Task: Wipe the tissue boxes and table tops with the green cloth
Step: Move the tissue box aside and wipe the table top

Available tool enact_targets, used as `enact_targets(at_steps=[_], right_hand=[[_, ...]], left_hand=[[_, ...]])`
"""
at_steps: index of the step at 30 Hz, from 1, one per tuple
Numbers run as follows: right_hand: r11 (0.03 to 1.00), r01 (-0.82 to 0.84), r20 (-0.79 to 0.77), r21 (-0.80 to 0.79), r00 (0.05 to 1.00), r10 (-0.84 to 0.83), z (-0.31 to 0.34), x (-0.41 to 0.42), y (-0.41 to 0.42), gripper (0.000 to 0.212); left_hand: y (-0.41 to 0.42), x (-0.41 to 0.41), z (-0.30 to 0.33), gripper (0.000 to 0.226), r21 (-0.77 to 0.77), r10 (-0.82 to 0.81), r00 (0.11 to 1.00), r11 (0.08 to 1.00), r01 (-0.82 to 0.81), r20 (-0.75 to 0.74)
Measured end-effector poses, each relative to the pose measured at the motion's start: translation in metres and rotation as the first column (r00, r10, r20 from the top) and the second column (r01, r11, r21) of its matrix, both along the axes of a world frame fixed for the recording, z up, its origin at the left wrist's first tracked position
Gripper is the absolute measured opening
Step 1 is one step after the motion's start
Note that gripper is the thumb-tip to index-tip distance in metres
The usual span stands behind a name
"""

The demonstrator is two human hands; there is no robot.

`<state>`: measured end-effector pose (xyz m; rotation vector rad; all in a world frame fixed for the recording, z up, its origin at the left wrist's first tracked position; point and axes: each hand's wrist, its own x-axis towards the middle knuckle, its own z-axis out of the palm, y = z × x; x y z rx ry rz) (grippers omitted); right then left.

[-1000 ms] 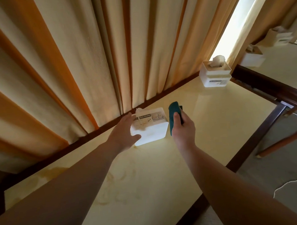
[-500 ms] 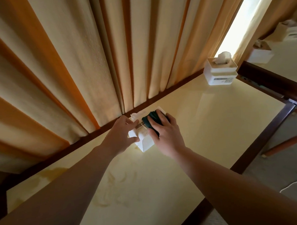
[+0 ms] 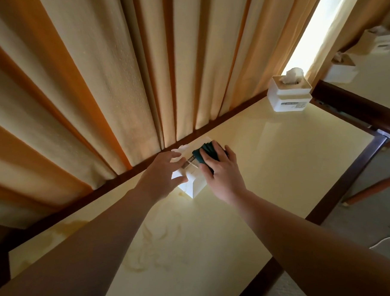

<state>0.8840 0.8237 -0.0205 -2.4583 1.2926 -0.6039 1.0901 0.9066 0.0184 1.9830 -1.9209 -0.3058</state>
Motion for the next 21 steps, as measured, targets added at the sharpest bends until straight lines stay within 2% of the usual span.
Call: enact_targets(at_steps=[3,7,10,13,19,21], right_hand=[[0.994,-0.075,0.052,-0.083,0.996,0.079,-0.012,-0.002,0.01,0.05],[0.989,0.085,0.231,-0.124,0.971,-0.055,-0.013,-0.003,0.006,0.046],[0.978,0.206,0.374,0.017,0.906,-0.198,-0.017,0.001,-0.002,0.048],[0.948,0.224,0.492,0.225,0.814,-0.309,-0.014,0.006,-0.008,0.047],[0.883,0.203,0.552,0.424,0.715,-0.43,-0.01,0.011,-0.009,0.047],[0.83,0.171,0.574,0.531,0.647,-0.501,-0.021,0.017,-0.009,0.051]], left_hand=[[-0.008,0.002,0.009,0.059,0.002,-0.083,0.995,0.997,0.083,0.055],[-0.028,0.009,0.032,0.056,0.13,-0.22,0.965,0.971,0.202,0.143],[-0.048,0.008,0.045,0.042,0.146,-0.233,0.964,0.966,0.214,0.129],[-0.07,-0.004,0.05,0.051,0.154,-0.245,0.964,0.961,0.228,0.106],[-0.099,-0.032,0.025,0.06,0.25,-0.309,0.92,0.936,0.248,0.24],[-0.097,-0.034,0.013,0.059,0.21,-0.285,0.927,0.949,0.237,0.242]])
